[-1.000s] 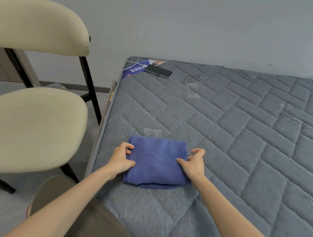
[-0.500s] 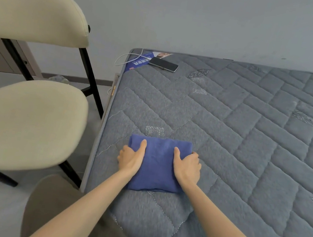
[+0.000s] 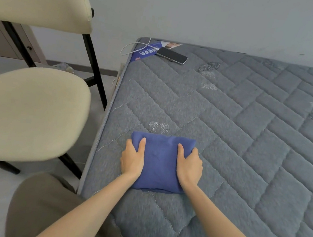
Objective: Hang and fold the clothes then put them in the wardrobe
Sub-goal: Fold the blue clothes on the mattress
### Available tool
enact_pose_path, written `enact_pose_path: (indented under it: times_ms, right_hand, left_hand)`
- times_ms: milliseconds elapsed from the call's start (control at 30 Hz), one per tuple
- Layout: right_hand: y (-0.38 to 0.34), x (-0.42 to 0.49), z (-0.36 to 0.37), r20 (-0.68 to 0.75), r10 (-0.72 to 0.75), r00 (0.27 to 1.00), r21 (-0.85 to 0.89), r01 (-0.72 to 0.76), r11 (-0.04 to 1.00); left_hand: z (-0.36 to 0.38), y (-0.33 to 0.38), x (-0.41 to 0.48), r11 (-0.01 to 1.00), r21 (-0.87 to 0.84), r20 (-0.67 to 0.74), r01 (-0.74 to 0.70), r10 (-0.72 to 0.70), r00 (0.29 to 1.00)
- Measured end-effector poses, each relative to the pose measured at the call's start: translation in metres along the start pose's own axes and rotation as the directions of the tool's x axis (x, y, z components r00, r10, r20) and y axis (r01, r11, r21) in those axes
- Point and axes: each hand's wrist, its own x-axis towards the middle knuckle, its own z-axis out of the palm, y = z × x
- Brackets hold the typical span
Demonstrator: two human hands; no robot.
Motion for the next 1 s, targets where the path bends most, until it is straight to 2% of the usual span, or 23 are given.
enact_pose_path:
  times_ms: [267,433,567,733,867,1000]
  right_hand:
    - [-0.061,-0.005,-0.007,0.022,-0.192,0.981,0.196,0.184,0.963]
    - [-0.134,-0.028,0.006,0.047,-0.370,0.928,0.289,0.341,0.894]
    - [-0.196,-0.069,0.038,0.107,-0.478,0.872,0.359,0.415,0.836]
    - [-0.266,-0.140,0.095,0.204,-0.609,0.767,0.429,0.489,0.760]
    - [-0.321,-0.213,0.152,0.286,-0.709,0.645,0.470,0.550,0.690]
    - [-0.370,-0.288,0.218,0.375,-0.759,0.532,0.501,0.573,0.649]
  left_hand:
    - [-0.045,0.019,0.012,0.969,-0.196,-0.126,-0.152,0.129,0.984]
    - [-0.120,0.037,0.032,0.937,-0.228,-0.257,-0.264,0.204,0.945]
    - [-0.199,0.033,0.043,0.927,-0.239,-0.389,-0.287,0.180,0.904]
    - [-0.304,-0.003,0.046,0.915,-0.290,-0.547,-0.280,0.081,0.833]
    - [-0.394,-0.047,0.051,0.912,-0.317,-0.682,-0.261,-0.028,0.731]
    - [-0.481,-0.100,0.058,0.896,-0.368,-0.753,-0.248,-0.131,0.645]
